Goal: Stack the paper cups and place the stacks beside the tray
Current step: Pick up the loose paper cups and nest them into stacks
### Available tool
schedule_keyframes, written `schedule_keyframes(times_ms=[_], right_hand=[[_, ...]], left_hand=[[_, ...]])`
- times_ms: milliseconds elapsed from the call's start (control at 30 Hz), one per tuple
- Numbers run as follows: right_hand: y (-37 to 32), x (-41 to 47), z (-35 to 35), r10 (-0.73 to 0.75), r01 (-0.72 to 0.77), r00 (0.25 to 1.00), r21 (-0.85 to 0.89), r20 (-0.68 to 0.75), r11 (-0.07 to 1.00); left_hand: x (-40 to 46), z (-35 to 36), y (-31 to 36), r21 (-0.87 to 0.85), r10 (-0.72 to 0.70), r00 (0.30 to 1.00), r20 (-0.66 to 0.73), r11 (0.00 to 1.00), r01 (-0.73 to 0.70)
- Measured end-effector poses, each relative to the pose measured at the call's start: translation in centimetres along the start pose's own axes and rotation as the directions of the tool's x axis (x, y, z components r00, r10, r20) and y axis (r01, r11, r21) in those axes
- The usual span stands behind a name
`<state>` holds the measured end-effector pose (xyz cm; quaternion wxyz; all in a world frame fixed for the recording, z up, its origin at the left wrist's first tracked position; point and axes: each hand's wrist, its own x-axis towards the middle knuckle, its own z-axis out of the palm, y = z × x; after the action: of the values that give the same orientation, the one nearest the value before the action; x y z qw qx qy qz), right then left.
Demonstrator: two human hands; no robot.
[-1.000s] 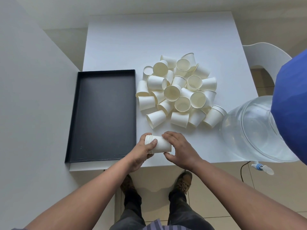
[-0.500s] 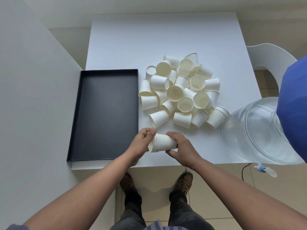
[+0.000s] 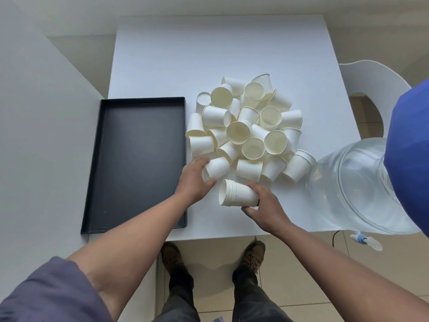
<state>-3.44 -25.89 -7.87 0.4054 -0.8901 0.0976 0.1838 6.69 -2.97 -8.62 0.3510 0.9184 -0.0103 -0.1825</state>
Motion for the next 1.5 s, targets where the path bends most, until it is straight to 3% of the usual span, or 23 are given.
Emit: schedule_keyframes(times_ms=[200, 367, 567, 733, 867, 967, 1133, 1300, 1500], right_hand=[[-0.1, 0.6, -0.4, 0.036, -0.036, 0.999, -0.007, -0.025, 0.999], [-0.5, 1.0, -0.3, 0.054, -0.054, 0.998, -0.002, -0.029, 0.999], [-1.2, 1.2, 0.1, -0.03, 0.03, 1.0, 0.04, 0.007, 0.999], [-2.4, 1.2, 1.0, -0.13, 0.127, 0.991, 0.083, 0.023, 0.988], [-2.9, 1.2, 1.3, -0.166, 0.16, 0.985, 0.1, 0.055, 0.982], [-2.9, 1.1, 0.6, -0.076, 0.075, 0.997, 0.085, 0.0, 0.994], [-2.4, 2.7, -0.7, 0.18, -0.133, 0.935, 0.167, -0.305, 0.977], [-1.8, 4.4, -0.4, 0.381, -0.26, 0.884, 0.393, -0.271, 0.882], [-1.5, 4.8, -0.3, 0.448, -0.285, 0.87, 0.531, -0.205, 0.798]], left_hand=[[-1.6, -2.1, -0.4, -0.171, -0.078, 0.99, -0.118, 0.984, 0.057], [-3.6, -4.0, -0.1, -0.521, -0.094, 0.992, 0.087, 0.844, 0.126], [-4.4, -3.6, -0.1, -0.433, -0.028, 0.935, 0.353, 0.881, 0.19], [-4.3, -3.0, 0.4, -0.456, 0.014, 0.894, 0.449, 0.864, 0.215], [-4.6, -2.1, 0.7, -0.505, 0.024, 0.893, 0.45, 0.831, 0.232], [-4.5, -1.8, 1.1, -0.515, -0.053, 0.938, 0.344, 0.824, 0.236], [-4.2, -1.3, 0.7, -0.526, -0.145, 0.962, 0.23, 0.813, 0.249], [-4.1, -1.2, 0.4, -0.515, -0.17, 0.96, 0.22, 0.816, 0.263], [-4.2, -1.5, 0.2, -0.538, -0.22, 0.958, 0.182, 0.794, 0.284]])
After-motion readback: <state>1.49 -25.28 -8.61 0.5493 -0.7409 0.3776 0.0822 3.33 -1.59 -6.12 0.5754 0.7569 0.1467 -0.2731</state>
